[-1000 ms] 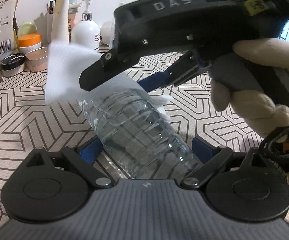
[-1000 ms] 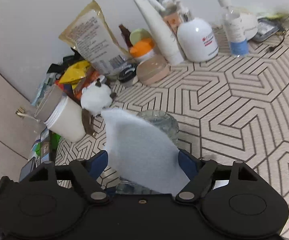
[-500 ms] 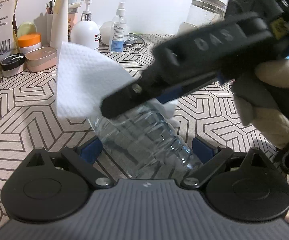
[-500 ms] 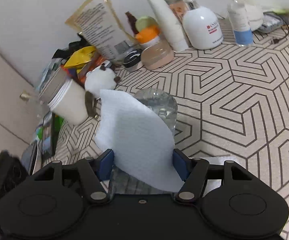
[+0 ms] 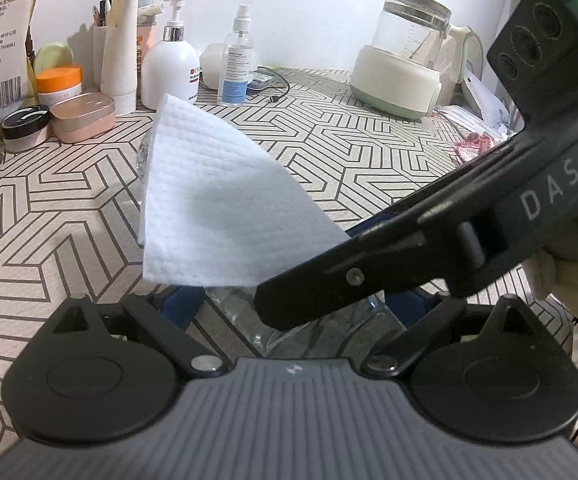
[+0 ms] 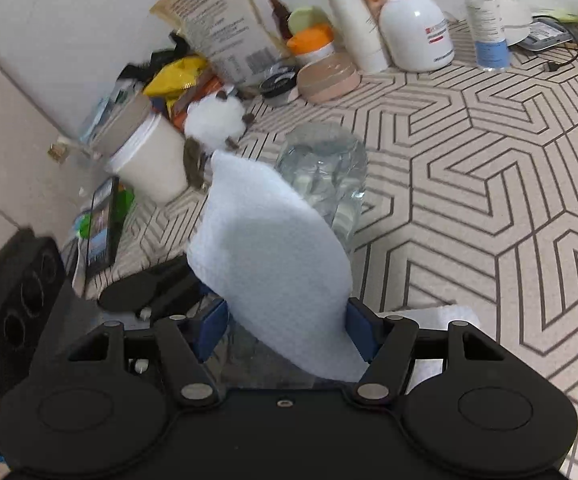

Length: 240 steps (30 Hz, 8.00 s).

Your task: Clean container

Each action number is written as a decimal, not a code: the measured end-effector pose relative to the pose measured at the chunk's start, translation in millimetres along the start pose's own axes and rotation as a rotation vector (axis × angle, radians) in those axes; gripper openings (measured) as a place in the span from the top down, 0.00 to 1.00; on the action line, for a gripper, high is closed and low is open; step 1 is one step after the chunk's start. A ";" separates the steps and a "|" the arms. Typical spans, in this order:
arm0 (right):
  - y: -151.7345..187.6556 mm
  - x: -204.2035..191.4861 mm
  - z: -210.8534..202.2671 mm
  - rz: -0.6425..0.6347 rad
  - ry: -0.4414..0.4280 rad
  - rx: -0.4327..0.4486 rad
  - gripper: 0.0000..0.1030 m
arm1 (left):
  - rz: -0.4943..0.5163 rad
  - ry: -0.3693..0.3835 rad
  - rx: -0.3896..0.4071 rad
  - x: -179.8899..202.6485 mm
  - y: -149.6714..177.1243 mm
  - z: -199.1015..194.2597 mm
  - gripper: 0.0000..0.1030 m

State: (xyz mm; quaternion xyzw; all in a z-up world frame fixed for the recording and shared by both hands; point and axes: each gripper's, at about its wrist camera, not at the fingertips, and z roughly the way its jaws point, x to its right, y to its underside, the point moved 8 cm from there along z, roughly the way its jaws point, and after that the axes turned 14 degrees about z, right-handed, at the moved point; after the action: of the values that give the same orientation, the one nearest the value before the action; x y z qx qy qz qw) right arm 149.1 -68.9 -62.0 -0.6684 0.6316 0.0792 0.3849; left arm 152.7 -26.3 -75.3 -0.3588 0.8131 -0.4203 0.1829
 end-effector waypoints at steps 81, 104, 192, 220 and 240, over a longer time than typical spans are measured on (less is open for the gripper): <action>-44.8 -12.4 -4.9 -0.222 0.112 0.302 0.44 | -0.017 -0.009 -0.005 -27.9 -3.0 7.7 0.04; 10.7 -11.9 -48.8 -0.134 -0.039 0.258 0.62 | 0.026 -0.061 -0.015 -25.7 0.5 6.3 0.07; -34.7 -21.1 -8.1 -0.353 -0.153 0.134 0.64 | 0.009 -0.114 0.005 -44.0 2.4 5.8 0.27; -34.8 -13.1 -11.8 -0.344 -0.140 0.128 0.63 | -0.007 -0.086 0.013 -47.9 1.5 5.9 0.25; -40.9 15.7 -31.6 -0.433 -0.089 0.096 0.90 | -0.049 -0.098 0.028 -59.5 2.3 8.2 0.26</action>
State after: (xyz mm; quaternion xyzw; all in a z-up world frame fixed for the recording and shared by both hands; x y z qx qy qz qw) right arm 177.1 -104.6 -32.5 -0.7650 0.4588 -0.0060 0.4519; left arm 196.8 13.9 -82.3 -0.3961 0.7882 -0.4179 0.2174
